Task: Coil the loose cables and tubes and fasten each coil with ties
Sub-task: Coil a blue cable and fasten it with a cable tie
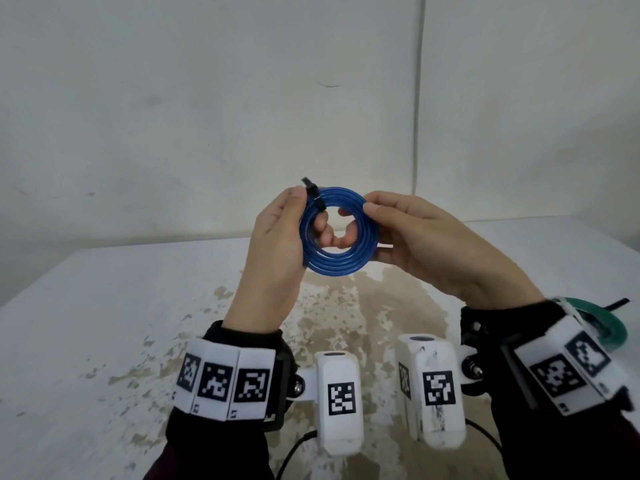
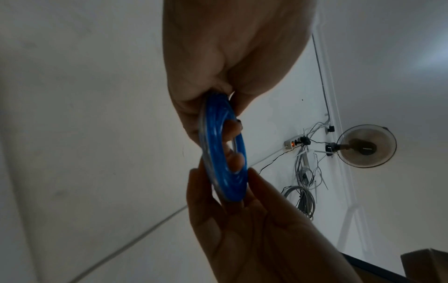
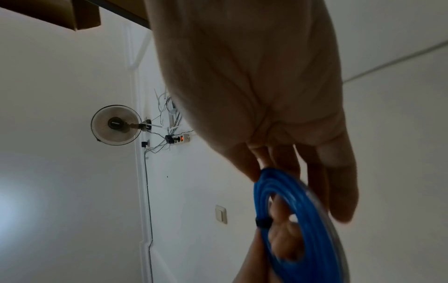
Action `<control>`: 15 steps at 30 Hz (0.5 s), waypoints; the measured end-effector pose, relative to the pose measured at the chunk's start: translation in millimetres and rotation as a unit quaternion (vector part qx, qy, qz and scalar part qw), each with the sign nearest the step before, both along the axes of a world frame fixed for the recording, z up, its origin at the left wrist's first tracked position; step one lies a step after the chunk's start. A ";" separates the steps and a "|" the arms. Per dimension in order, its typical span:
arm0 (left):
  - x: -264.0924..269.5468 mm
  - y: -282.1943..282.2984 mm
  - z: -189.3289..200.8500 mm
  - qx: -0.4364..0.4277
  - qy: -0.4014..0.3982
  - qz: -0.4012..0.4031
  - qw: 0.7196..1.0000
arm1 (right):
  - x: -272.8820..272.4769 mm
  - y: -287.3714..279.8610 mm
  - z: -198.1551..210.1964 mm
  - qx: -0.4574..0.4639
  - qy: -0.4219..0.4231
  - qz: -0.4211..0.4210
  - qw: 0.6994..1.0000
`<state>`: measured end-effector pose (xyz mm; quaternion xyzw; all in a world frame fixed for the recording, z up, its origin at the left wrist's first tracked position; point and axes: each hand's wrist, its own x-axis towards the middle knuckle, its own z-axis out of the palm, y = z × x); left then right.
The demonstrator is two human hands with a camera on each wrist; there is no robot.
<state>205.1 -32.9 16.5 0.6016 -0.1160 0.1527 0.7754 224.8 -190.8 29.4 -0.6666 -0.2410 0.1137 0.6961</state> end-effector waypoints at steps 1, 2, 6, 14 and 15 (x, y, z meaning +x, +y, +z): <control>0.5 0.9 -0.5 0.027 -0.007 0.015 1.000 | 0.4 2.9 -0.4 0.014 0.003 -0.015 1.000; 0.7 2.3 -0.8 0.061 -0.014 0.035 0.997 | 1.3 5.0 -0.5 0.034 0.007 -0.033 0.999; 1.4 12.9 -1.0 0.126 -0.048 0.085 0.987 | 5.7 -0.2 1.6 0.098 0.012 -0.099 0.990; -3.4 17.6 2.3 0.221 -0.062 0.076 0.970 | 8.6 -2.3 -1.1 0.048 -0.038 -0.126 0.990; -2.8 18.2 1.1 0.238 -0.065 0.082 0.966 | 8.7 -2.2 -1.3 0.045 -0.039 -0.129 0.990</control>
